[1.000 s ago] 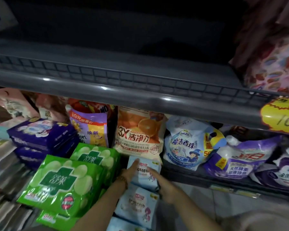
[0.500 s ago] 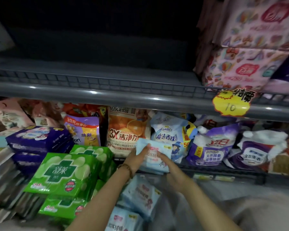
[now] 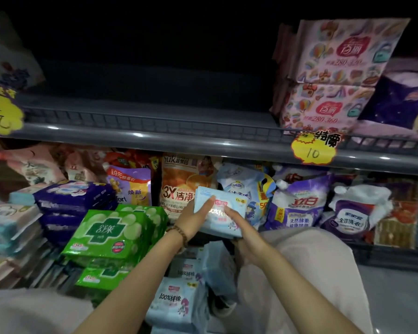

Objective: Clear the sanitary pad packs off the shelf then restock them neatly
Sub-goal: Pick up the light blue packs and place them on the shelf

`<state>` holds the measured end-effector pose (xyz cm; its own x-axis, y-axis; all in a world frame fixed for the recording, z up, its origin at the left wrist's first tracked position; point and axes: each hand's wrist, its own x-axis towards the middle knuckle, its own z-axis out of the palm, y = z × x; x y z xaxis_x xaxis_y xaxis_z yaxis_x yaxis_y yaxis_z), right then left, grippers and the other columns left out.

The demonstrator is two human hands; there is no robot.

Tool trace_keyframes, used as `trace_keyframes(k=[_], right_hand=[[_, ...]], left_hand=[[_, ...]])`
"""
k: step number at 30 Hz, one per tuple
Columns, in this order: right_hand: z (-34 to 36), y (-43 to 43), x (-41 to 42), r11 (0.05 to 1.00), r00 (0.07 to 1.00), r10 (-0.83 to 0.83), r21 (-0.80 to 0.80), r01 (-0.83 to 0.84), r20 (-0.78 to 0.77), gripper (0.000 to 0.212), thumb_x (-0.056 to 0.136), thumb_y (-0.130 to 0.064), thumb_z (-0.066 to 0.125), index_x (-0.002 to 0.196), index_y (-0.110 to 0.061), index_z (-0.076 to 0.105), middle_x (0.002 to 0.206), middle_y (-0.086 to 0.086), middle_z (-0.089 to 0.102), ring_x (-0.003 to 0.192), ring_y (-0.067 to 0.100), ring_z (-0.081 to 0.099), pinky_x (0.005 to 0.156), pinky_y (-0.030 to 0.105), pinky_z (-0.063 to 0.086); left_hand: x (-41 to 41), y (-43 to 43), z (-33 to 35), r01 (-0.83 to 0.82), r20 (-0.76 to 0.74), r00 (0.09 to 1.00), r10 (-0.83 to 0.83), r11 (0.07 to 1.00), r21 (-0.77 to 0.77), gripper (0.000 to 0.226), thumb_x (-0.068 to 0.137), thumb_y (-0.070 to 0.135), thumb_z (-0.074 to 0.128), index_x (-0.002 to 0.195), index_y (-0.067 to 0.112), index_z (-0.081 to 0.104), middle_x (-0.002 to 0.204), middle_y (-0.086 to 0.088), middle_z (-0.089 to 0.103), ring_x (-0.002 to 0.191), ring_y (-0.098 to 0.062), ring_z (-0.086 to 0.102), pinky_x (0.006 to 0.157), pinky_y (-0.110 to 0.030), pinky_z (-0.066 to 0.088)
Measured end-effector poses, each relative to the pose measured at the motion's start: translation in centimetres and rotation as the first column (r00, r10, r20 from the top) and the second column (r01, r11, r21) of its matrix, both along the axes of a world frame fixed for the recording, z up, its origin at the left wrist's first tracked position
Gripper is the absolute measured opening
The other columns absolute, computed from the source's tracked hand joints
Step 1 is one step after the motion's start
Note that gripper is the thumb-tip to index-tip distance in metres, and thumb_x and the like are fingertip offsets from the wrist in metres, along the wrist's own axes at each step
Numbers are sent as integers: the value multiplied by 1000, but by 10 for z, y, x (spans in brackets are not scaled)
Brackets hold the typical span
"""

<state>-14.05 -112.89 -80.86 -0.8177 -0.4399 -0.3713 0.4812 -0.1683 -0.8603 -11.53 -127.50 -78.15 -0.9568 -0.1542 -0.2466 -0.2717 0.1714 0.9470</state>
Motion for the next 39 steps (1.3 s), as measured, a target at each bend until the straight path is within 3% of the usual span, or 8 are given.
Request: trace_keyframes(k=[8,13,18,23,26,29,33,39], right_hand=[[53,2,1,1000,996,8,-5,-9,-90,59,75,-34,65,130,-18,54,113,0,71,107,15,66,101,37,46],[99,12,3,999,975,-18,30,25,-222,64,72,-40,65,133,-22,51,116,-1,70,108,15,66,96,34,49],[151,21,-8,994,910,-16,93,60,-414,79,63,-52,68,135,-29,46,118,-8,69,108,11,65,99,36,48],[209,19,-52,984,745,41,156,84,-666,78,68,-51,62,139,-30,39,105,-27,67,96,-10,63,74,7,49],[229,15,-94,976,683,94,201,79,-724,83,69,-42,65,142,-34,27,110,-23,64,95,-9,64,71,7,49],[226,16,-137,960,655,150,268,84,-741,88,72,-30,74,135,-47,16,121,-20,56,97,-12,61,72,8,49],[202,23,-186,903,663,251,417,101,-705,99,73,-13,81,136,-41,9,129,-12,49,104,-9,55,74,7,48],[170,18,-221,818,598,345,544,185,-723,94,74,-16,81,147,-21,21,131,-12,46,116,-2,49,91,5,41]], left_hand=[[-1,-4,44,20,-168,985,-31,997,-69,51,79,62,44,114,27,59,106,8,69,88,1,65,62,-6,47],[-5,2,87,-5,-340,940,-30,995,-100,45,72,74,49,97,38,57,100,11,67,88,1,65,74,-19,54],[-15,2,136,-3,-513,856,-63,992,-128,50,68,78,47,104,45,55,109,12,64,99,-4,64,84,-34,56],[-53,-5,187,22,-652,743,-149,980,-198,52,77,75,46,119,45,47,118,12,59,106,-2,60,84,-23,52],[-85,-11,204,81,-647,746,-161,985,-152,33,80,56,50,111,48,40,107,19,60,92,11,61,70,-8,48],[-126,-23,199,124,-565,795,-222,971,-207,67,72,57,56,132,48,26,116,20,56,94,10,61,71,-7,48],[-179,-40,175,207,-398,850,-345,914,-350,101,74,49,69,146,44,-2,135,17,42,116,-3,51,90,-11,44],[-221,-55,150,187,-256,860,-442,739,-647,85,77,43,72,146,38,21,149,7,24,129,-2,28,104,-12,25]])
